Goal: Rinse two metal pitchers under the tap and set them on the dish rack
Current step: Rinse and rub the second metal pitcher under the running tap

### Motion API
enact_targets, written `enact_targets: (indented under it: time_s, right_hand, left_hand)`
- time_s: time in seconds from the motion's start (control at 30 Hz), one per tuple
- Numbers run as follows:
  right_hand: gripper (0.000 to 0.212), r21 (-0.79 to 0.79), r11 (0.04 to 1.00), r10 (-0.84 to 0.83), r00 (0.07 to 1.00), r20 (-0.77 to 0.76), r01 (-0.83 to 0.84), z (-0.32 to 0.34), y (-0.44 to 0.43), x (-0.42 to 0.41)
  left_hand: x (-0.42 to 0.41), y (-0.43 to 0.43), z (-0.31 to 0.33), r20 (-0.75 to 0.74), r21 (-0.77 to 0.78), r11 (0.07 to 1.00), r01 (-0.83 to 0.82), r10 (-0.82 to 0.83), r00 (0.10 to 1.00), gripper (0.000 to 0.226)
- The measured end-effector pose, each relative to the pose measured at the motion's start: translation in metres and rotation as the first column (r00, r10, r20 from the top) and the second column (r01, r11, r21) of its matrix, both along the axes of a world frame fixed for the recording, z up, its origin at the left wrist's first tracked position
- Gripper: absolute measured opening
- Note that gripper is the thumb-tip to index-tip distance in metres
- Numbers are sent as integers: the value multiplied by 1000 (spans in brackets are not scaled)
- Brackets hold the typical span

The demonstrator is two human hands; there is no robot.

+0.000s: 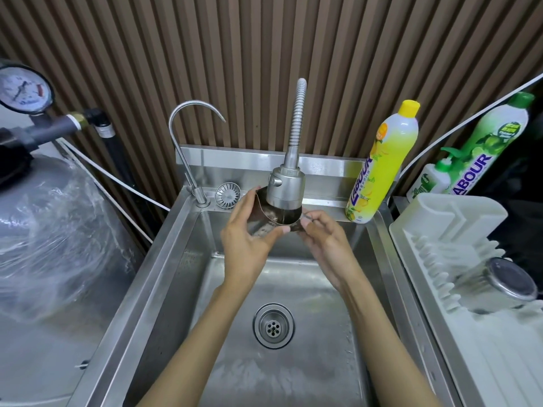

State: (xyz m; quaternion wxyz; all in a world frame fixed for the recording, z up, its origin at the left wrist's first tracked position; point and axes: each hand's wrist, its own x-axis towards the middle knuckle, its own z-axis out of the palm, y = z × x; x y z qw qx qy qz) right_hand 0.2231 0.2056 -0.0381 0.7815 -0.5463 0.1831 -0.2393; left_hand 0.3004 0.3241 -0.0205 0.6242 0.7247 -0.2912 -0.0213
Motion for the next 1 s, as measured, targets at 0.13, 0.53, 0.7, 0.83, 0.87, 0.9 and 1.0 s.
enact_targets:
  time_s: [0.13,0.53,0.7,0.83,0.87,0.9,1.0]
  right_hand:
    - [14,21,1000,13,999,-50,-12,-5,10,-3]
    - [24,-740,671,-403,819,-409,-39,49,0,-31]
    - [14,-849,524,-447,827,-341,-66,63,4,-38]
    - [19,-685,728,-277,931,-238,42,49,-5,-37]
    - [18,-624,780,-230,949,-214,49,46,-5,-35]
    - [17,-558,828,-188,963,-192,50,42,-6,-32]
    - [15,-368,930,-97,981,-169,28,29,-9,-21]
  left_hand:
    - [-4,7,8,159,124,980,-159,138,978,80]
    - [-12,10,-5,-359,168,981,98,-32,933,32]
    - [-13,-2,-13,-482,-91,971,219,-236,844,32]
    - [-17,-7,-14,-439,-260,954,150,-255,861,68]
    - [-18,-7,-14,-402,-266,955,132,-234,885,74]
    - [-18,-6,-15,-362,-250,962,112,-200,911,79]
    - [-15,-2,-8,-203,-155,987,38,-70,977,79]
